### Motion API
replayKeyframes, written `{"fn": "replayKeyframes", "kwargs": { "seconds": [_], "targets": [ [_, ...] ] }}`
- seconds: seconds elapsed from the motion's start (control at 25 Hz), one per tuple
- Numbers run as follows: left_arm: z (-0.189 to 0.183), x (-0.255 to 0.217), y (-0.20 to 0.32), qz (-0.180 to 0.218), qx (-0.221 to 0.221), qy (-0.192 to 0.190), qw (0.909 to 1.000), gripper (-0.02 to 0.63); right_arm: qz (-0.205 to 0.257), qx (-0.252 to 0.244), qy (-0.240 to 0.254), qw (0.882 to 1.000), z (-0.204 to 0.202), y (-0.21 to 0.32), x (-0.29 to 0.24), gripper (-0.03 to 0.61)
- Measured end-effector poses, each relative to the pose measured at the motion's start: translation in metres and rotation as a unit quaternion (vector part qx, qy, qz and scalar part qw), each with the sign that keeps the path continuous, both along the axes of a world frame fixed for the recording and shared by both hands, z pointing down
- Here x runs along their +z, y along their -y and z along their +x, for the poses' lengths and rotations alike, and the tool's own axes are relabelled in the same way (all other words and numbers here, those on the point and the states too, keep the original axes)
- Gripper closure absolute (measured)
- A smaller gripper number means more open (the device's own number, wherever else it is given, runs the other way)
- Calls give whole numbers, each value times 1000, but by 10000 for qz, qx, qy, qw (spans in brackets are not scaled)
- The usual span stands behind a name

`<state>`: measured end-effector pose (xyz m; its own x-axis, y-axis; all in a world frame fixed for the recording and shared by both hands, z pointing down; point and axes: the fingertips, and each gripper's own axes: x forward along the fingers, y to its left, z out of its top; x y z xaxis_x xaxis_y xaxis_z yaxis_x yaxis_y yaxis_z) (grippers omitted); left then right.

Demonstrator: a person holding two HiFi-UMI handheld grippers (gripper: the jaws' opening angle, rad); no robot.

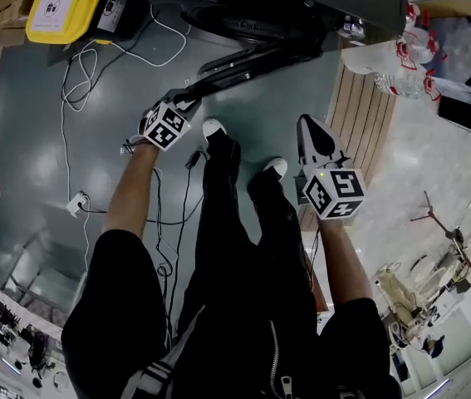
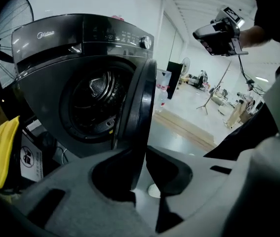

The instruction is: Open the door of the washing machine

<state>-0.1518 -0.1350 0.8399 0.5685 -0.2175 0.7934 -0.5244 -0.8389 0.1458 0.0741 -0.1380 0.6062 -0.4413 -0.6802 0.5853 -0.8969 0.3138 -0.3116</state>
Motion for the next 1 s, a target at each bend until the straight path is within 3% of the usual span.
{"fn": "replayKeyframes", "kwargs": {
  "seconds": [0.6, 0.76, 1.0],
  "targets": [
    [117, 3, -157, -596, -628, -438, 9953, 523, 172, 93, -16, 9998, 71, -67, -15, 575],
    [162, 3, -186, -740, -635, -498, 9940, 515, 206, 200, -20, 9996, 101, -81, -19, 575],
    [223, 1, -214, -797, -1144, -541, 9888, 511, 247, 375, -13, 9990, 138, -106, -24, 575]
  ]
}}
